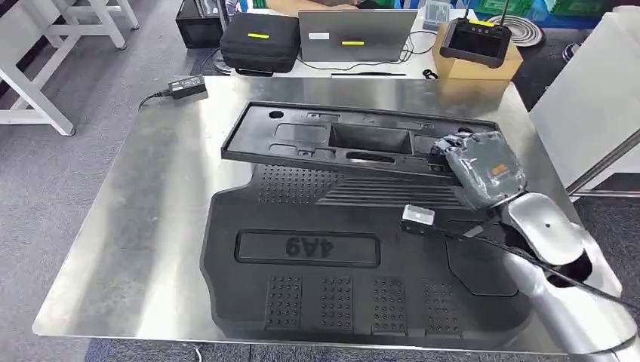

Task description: Take the parts from the cabinet and place them on the table.

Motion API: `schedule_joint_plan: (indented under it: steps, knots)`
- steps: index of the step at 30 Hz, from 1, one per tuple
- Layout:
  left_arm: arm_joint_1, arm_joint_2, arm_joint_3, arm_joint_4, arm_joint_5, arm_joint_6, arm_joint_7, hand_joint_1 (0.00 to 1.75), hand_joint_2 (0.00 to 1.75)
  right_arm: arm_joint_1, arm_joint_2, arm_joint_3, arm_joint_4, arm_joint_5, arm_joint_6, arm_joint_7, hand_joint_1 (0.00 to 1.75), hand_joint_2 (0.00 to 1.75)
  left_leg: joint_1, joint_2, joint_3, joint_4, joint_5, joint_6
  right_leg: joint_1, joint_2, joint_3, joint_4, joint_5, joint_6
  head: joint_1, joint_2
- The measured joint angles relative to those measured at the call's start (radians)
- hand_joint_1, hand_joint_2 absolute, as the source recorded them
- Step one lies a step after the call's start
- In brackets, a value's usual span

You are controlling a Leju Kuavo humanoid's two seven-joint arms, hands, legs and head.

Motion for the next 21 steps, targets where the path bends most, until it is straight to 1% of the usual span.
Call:
schedule_joint_plan:
  steps: [5, 8, 10, 13, 16, 21]
  knots:
    - [0.004, 0.005, 0.001, 0.000, 0.013, 0.014, 0.032, 0.00, 1.75, 0.075, -0.038, -0.056, -0.110, -0.059, 0.019, 0.002, 1.71, 1.75, 0.000, 0.000, 0.001, 0.000, 0.000, 0.000, 0.000, 0.000, 0.002, 0.000, 0.000, 0.000, 0.000, 0.000]
    - [0.005, 0.006, 0.002, 0.000, 0.021, 0.020, 0.036, 0.00, 1.75, 0.125, -0.042, -0.079, -0.161, -0.080, 0.028, 0.001, 1.71, 1.75, 0.000, 0.000, 0.002, 0.000, 0.000, 0.000, 0.000, 0.000, 0.003, 0.000, 0.000, 0.000, -0.001, 0.000]
    - [0.005, 0.006, 0.002, 0.000, 0.022, 0.020, 0.030, 0.00, 1.75, 0.162, -0.042, -0.079, -0.187, -0.079, 0.028, -0.001, 1.71, 1.75, 0.000, 0.000, 0.003, 0.000, 0.000, 0.000, 0.000, 0.000, 0.005, 0.000, 0.000, 0.000, 0.000, 0.000]
    - [0.004, 0.006, 0.002, 0.000, 0.025, 0.020, 0.018, 0.00, 1.75, 0.188, -0.042, -0.070, -0.199, -0.077, 0.020, -0.004, 1.71, 1.75, 0.000, 0.000, 0.004, 0.000, 0.000, 0.000, 0.000, 0.000, 0.005, 0.000, 0.000, 0.000, -0.002, 0.000]
    - [0.004, 0.006, 0.002, 0.000, 0.025, 0.018, 0.010, 0.00, 1.75, 0.196, -0.042, -0.059, -0.201, -0.085, -0.003, -0.004, 1.71, 1.75, 0.000, 0.001, 0.005, 0.000, 0.000, 0.000, 0.000, 0.000, 0.006, 0.000, 0.000, 0.000, -0.001, 0.000]
    - [0.004, 0.006, 0.002, 0.000, 0.024, 0.018, 0.007, 0.00, 1.75, 0.201, -0.042, -0.042, -0.201, -0.086, -0.007, -0.004, 1.71, 1.75, 0.000, 0.000, 0.006, 0.000, 0.000, 0.000, 0.000, 0.000, 0.007, 0.000, 0.000, 0.000, 0.002, 0.000]
